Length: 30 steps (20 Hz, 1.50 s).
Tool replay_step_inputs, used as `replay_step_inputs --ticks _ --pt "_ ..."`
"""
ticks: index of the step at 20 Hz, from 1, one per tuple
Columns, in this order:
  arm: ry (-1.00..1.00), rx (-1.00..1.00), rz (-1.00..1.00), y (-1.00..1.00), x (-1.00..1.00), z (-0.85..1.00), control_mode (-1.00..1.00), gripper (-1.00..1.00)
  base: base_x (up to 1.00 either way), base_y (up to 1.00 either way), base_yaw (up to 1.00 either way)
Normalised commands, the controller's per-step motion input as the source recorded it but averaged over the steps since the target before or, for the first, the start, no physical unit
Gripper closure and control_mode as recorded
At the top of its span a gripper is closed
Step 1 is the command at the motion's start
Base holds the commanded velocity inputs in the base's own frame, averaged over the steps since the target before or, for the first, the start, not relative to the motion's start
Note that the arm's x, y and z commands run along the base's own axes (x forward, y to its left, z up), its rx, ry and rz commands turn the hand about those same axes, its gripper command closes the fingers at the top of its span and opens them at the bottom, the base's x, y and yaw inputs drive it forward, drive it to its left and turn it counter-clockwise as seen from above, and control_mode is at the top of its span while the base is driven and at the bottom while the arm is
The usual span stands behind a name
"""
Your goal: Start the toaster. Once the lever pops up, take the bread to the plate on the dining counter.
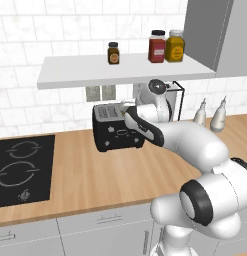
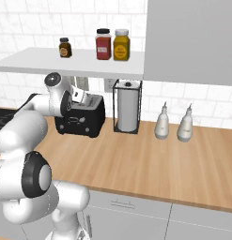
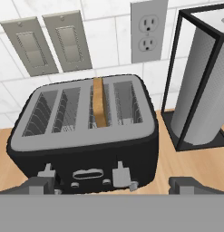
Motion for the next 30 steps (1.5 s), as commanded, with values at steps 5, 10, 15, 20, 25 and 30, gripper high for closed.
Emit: replay_step_inputs --ticks 5,10,15,20,25,30 --pt "0.00 0.00 0.00 0.00 0.00 0.00 -1.00 -1.00 0.00 0.00 0.00" --pt "0.00 0.00 0.00 0.00 0.00 0.00 -1.00 -1.00 0.00 0.00 0.00" --pt "0.00 0.00 0.00 0.00 0.00 0.00 -1.00 -1.00 0.00 0.00 0.00" --pt "0.00 0.00 0.00 0.00 0.00 0.00 -1.00 -1.00 0.00 0.00 0.00" --pt "0.00 0.00 0.00 0.00 0.00 0.00 -1.00 -1.00 0.00 0.00 0.00" --pt "0.00 0.00 0.00 0.00 0.00 0.00 -1.00 -1.00 0.00 0.00 0.00"
